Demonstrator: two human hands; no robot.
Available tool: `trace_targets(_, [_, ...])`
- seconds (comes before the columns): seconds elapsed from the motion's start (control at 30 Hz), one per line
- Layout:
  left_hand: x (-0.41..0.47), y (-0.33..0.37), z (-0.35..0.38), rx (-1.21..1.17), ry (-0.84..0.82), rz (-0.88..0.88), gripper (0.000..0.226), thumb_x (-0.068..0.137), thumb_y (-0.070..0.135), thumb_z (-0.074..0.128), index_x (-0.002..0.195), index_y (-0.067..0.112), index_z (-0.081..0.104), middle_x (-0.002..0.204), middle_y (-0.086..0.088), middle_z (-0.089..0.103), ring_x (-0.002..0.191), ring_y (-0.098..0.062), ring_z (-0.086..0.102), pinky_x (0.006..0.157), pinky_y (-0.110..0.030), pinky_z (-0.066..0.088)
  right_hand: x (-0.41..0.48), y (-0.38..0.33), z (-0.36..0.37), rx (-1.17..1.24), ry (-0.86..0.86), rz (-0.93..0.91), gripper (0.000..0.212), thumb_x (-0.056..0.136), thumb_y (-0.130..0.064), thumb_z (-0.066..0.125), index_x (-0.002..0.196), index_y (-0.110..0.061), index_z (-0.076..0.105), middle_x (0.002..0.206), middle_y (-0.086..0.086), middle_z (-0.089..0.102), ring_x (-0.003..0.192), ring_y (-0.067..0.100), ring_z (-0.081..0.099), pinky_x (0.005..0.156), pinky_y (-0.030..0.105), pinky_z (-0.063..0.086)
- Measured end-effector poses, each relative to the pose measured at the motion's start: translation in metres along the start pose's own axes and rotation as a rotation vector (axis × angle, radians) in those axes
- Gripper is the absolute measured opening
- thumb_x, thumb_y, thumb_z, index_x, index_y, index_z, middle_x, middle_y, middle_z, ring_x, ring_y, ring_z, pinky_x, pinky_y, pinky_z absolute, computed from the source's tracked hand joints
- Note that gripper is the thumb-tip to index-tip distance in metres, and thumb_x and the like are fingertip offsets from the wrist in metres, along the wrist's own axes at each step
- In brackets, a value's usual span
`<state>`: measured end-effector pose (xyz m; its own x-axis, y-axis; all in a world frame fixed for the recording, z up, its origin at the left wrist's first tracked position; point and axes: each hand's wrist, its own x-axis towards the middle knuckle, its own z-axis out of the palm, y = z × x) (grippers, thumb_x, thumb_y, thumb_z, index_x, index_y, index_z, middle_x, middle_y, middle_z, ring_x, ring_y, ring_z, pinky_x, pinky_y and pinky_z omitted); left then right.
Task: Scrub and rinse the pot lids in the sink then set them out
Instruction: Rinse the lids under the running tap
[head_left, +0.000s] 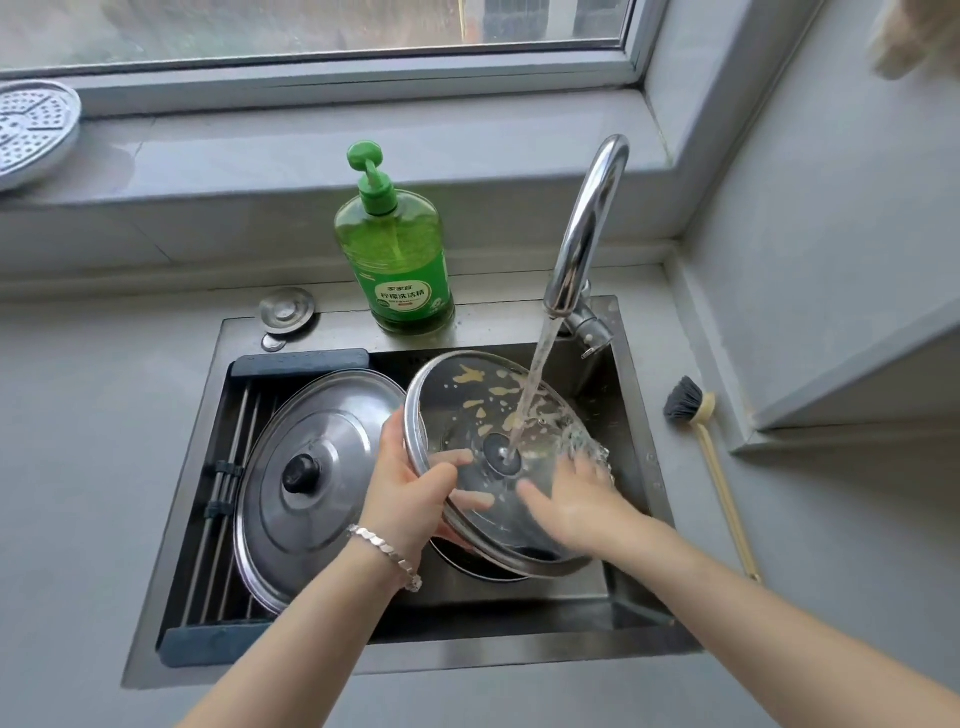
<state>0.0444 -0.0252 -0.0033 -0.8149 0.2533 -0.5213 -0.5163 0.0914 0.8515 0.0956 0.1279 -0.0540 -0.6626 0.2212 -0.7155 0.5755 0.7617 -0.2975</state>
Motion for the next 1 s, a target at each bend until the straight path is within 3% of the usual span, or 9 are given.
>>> trace_targets(0.13, [0.005,-0.002,0.007,0.004,0.028,-0.079,0.056,0.089,-0.008,0.043,0.127,0.031,0.03,0.107,-0.016,0.06,0.064,-0.035,0.068,0.054,-0.056,0.055,-0.044,0.005,-0.009,0.008,0.056,-0.247,0.051,0.092,-0.056,0.034,0.098,-0.013,0.061,0.106,0.005,0.06,0.097,0.019,0.055,0.082,0.032,0.044])
trace_targets(0.3, [0.013,0.003,0.014,-0.17,0.017,-0.372,0.037,0.085,-0.009,0.034,0.12,0.004,0.034,0.102,-0.032,0.059,0.064,-0.04,0.065,0.052,-0.047,0.057,-0.056,0.023,-0.028,0.001,0.341,-0.666,0.022,0.083,-0.04,0.063,0.086,-0.018,0.058,0.083,-0.01,0.055,0.074,0.005,0.046,0.065,0.017,0.037])
trace_targets(0.43, [0.014,0.004,0.019,-0.004,-0.048,-0.496,0.024,0.091,0.01,0.047,0.108,-0.006,0.044,0.097,-0.03,0.06,0.075,-0.035,0.067,0.06,-0.036,0.059,-0.051,0.034,-0.045,-0.01,0.467,-0.685,0.008,0.081,-0.022,0.066,0.085,-0.016,0.061,0.076,-0.018,0.049,0.071,0.002,0.043,0.063,0.013,0.032])
trace_targets(0.53, [0.014,-0.009,0.016,0.677,-0.082,-0.192,0.057,0.083,0.058,0.039,0.109,0.01,0.053,0.104,-0.008,0.056,0.112,-0.031,0.052,0.092,-0.045,0.048,-0.049,0.033,-0.07,0.009,0.34,-0.639,0.014,0.08,-0.02,0.07,0.093,-0.018,0.066,0.074,-0.022,0.051,0.075,0.002,0.05,0.073,0.02,0.041])
trace_targets(0.63, [0.008,-0.018,0.008,0.929,-0.311,0.204,0.068,0.078,0.075,0.018,0.075,0.023,0.063,0.09,0.006,0.059,0.108,-0.019,0.053,0.097,-0.039,0.041,-0.05,0.018,-0.093,0.095,0.162,-0.684,0.015,0.078,-0.014,0.073,0.087,-0.025,0.068,0.071,-0.019,0.058,0.074,-0.001,0.056,0.071,0.011,0.042])
trace_targets(0.73, [0.003,-0.021,0.009,0.628,-0.426,0.285,0.054,0.074,0.072,0.043,0.079,0.025,0.07,0.089,-0.002,0.066,0.084,-0.019,0.061,0.084,-0.041,0.048,-0.05,0.0,-0.111,0.118,0.041,-0.737,0.02,0.077,-0.011,0.073,0.083,-0.029,0.068,0.073,-0.012,0.064,0.071,0.001,0.059,0.067,0.013,0.045])
trace_targets(0.83, [-0.005,-0.011,0.023,0.224,-0.275,0.246,0.038,0.067,0.052,0.06,0.08,0.018,0.071,0.079,-0.005,0.073,0.076,-0.017,0.07,0.072,-0.033,0.058,-0.044,-0.011,-0.118,0.211,0.126,-0.8,0.021,0.077,-0.008,0.072,0.091,-0.023,0.07,0.08,-0.008,0.066,0.074,0.003,0.061,0.069,0.015,0.048])
trace_targets(0.93, [-0.001,-0.002,0.031,0.032,-0.133,0.191,0.042,0.071,0.045,0.051,0.085,0.008,0.066,0.078,-0.007,0.073,0.074,-0.019,0.071,0.069,-0.03,0.059,-0.017,-0.016,-0.1,0.461,0.435,-0.717,0.022,0.088,-0.02,0.061,0.109,-0.018,0.064,0.109,-0.002,0.062,0.104,0.013,0.057,0.092,0.031,0.048])
trace_targets(1.0, [0.003,0.002,0.035,-0.098,-0.071,0.106,0.043,0.084,0.043,0.045,0.088,0.005,0.064,0.079,-0.013,0.073,0.074,-0.024,0.071,0.072,-0.036,0.059,0.002,-0.026,-0.079,0.476,0.525,-0.5,0.042,0.097,-0.033,0.043,0.132,-0.011,0.047,0.14,0.006,0.044,0.132,0.021,0.037,0.11,0.045,0.031])
